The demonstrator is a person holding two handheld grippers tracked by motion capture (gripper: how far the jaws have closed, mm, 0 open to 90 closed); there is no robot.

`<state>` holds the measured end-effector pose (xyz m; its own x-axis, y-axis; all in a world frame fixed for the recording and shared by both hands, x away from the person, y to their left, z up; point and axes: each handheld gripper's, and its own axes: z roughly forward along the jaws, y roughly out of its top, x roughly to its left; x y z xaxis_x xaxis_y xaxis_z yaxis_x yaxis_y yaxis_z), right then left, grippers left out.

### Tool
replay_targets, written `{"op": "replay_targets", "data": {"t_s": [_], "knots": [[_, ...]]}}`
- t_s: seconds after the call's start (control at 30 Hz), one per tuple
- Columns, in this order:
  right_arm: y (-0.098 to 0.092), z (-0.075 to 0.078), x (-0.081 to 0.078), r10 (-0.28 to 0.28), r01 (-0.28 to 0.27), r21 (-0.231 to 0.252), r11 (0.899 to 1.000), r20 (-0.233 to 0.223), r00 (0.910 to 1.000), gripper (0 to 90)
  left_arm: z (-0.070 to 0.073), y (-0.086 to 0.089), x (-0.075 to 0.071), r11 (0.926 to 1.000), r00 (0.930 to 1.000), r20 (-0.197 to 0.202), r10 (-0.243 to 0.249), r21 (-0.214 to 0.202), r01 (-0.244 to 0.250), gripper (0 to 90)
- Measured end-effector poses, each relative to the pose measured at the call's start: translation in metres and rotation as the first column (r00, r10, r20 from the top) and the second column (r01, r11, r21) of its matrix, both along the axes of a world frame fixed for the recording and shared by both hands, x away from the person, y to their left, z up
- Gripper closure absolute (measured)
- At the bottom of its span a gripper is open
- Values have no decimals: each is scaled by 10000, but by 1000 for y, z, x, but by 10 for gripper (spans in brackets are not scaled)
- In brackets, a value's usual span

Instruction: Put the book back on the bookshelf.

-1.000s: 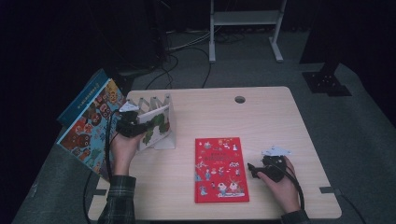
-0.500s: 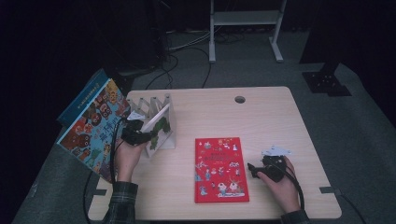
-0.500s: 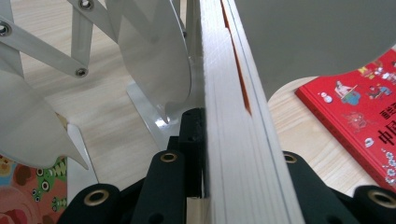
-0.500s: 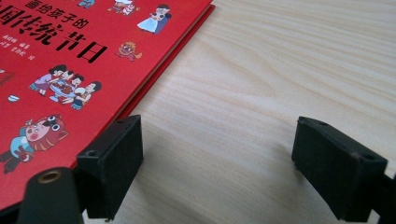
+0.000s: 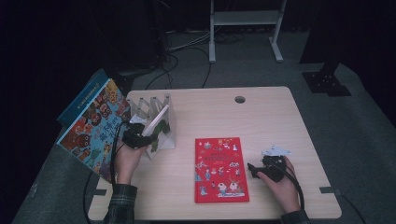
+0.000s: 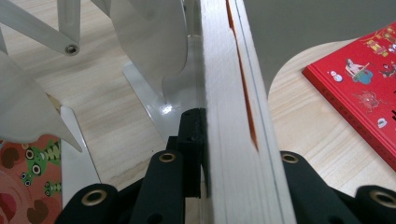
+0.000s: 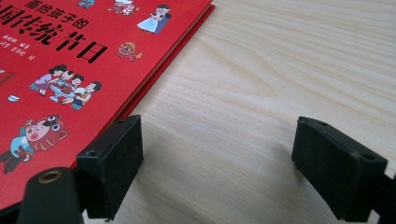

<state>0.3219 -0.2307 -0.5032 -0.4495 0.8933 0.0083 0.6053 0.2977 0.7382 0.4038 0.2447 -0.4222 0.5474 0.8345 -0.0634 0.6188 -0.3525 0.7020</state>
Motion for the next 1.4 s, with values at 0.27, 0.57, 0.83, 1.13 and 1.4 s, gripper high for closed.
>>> {"op": "replay_targets", "data": {"t_s": [0.27,0.57,0.83,1.13,1.4], "knots": [[0,0,0,-4,4,2,10000,-4,10000,156,8,11,-20,9998,9998,107,-195,-12,195,563],[0,0,0,-3,3,2,10000,-5,10000,156,6,33,-45,9984,9982,177,-572,57,571,514],[0,0,0,-3,3,4,10000,-5,10000,156,-9,34,-44,9948,9951,-279,-953,322,962,611],[0,0,0,-5,5,4,10000,-8,10000,156,-13,23,-41,9888,9871,-637,-1467,190,1481,712],[0,0,0,-6,6,3,10000,-8,10000,156,-15,1,-37,9845,9833,-516,-1747,68,1752,692]]}}
